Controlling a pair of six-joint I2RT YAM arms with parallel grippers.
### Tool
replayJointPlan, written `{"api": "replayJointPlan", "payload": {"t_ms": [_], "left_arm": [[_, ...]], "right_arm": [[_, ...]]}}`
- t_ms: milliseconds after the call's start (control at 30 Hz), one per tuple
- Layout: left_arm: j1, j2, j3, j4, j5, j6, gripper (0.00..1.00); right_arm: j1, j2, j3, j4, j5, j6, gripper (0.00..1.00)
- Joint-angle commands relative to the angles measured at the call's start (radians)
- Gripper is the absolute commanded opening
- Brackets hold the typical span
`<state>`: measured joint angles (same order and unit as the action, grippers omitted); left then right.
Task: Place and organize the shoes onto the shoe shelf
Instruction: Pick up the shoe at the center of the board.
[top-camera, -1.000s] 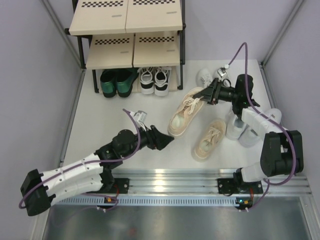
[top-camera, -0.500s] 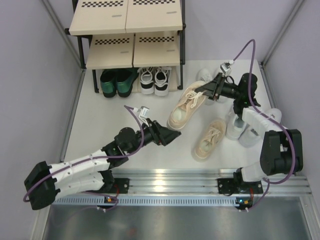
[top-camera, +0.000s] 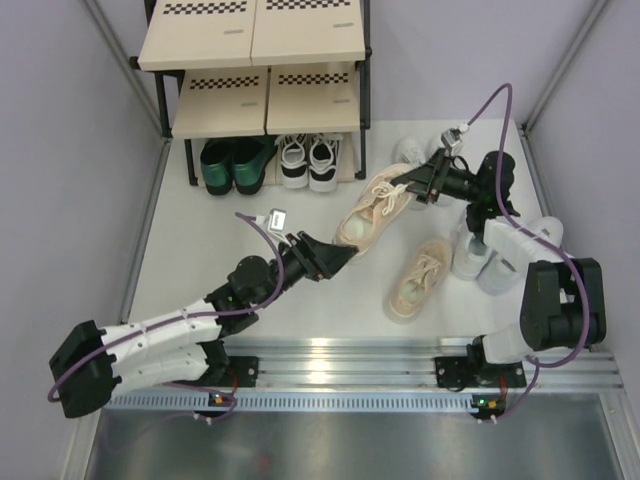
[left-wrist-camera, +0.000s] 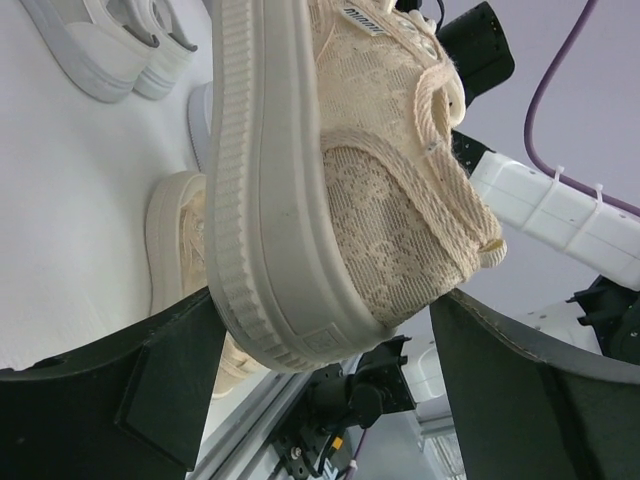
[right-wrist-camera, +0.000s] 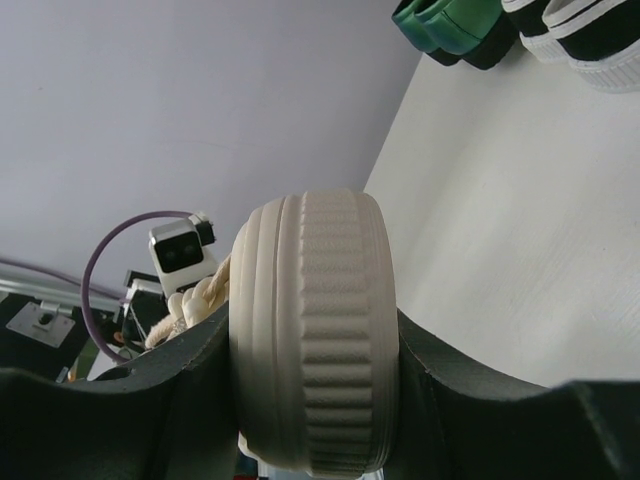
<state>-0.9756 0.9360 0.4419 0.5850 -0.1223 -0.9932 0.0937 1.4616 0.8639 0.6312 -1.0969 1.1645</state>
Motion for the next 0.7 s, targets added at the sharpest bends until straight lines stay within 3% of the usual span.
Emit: {"api": "replayJointPlan", "payload": {"t_ms": [0,200,300,367,400,433,467,533,600,667], "left_arm": [[0.005,0.024,0.024,0.151,-0.071,-0.042,0.86],[0.009,0.086,0.052,0.237,-0.060,-0.071,0.83],[0.020,0.101,0.066,0.239,-0.054,-0.081,0.69],[0.026,0.095,0.061,0.242,-0.056,-0.078,0.51],[0.028,0.092,0.061,0.234,-0.065,-0.088,0.41],[0.031,0.084,0.063,0.210,-0.068,-0.085,0.20],[0.032,0.069,0.061,0.200,-0.074,-0.081,0.10],[0.034,0.050,0.055,0.171,-0.080,-0.067,0.01],[0.041,0.020,0.047,0.161,-0.071,-0.056,0.00],[0.046,-0.014,0.041,0.142,-0.054,-0.050,0.00]], "right_arm": [[0.017,-0.046,0.006,0.055,-0.058,-0.015,0.00],[0.035,-0.053,0.015,-0.028,-0.057,-0.104,0.00],[0.041,-0.052,0.021,-0.068,-0.058,-0.135,0.00],[0.041,-0.053,0.026,-0.083,-0.060,-0.160,0.00],[0.041,-0.053,0.026,-0.091,-0.061,-0.169,0.00],[0.043,-0.053,0.030,-0.120,-0.063,-0.198,0.00],[0.043,-0.052,0.035,-0.142,-0.064,-0.215,0.00],[0.044,-0.050,0.040,-0.171,-0.075,-0.259,0.00],[0.046,-0.046,0.041,-0.177,-0.095,-0.281,0.01],[0.046,-0.044,0.044,-0.191,-0.104,-0.311,0.10]]}}
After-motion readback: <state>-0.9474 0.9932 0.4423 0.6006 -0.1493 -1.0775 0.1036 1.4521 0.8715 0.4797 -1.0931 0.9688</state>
